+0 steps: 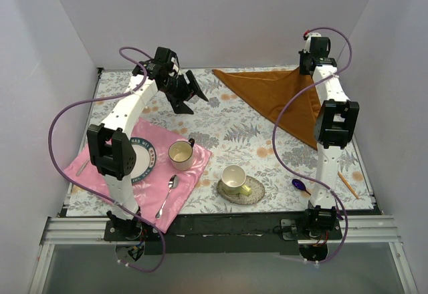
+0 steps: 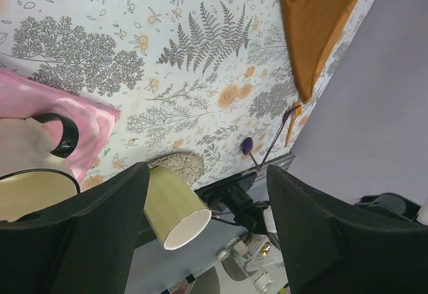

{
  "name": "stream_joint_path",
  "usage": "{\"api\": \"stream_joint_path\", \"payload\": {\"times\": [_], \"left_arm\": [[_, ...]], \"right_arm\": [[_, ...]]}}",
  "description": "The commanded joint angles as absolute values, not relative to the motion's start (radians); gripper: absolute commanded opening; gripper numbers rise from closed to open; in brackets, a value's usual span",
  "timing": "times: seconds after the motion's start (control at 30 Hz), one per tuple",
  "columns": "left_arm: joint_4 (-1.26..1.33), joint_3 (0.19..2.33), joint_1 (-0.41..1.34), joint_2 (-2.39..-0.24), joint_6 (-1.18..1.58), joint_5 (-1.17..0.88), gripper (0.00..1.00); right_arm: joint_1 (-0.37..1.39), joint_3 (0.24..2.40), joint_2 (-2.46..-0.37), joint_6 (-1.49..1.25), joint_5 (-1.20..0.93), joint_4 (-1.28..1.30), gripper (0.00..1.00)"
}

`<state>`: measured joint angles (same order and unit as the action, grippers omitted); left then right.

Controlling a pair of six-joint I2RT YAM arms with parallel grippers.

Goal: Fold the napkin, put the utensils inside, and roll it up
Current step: Fold the napkin

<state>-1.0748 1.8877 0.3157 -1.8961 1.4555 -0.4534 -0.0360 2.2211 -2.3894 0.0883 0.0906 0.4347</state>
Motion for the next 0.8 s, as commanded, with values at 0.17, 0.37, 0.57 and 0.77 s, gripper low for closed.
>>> {"api": "stream_joint_path", "payload": {"times": [0.17, 0.37, 0.57, 0.77], "left_arm": [[-1.103, 1.927, 0.307, -1.907, 1.445, -0.456, 0.7], [-1.109, 1.933, 0.302, -1.917, 1.442, -0.462, 0.7], [-1.114, 1.937, 0.299, -1.924, 1.436, -0.459, 0.7], [-1.114, 1.936, 0.298, -1.93, 1.439, -0.462, 0.7]], "right_arm": [[-0.041, 2.269, -2.405, 0.077, 0.097, 0.253, 0.01], [-0.041, 2.31, -2.45, 0.064, 0.101, 0.246, 0.01], [-0.044, 2.28, -2.454, 0.058, 0.132, 0.219, 0.01], [-0.063, 2.287, -2.465, 0.023, 0.149, 0.201, 0.01]]}}
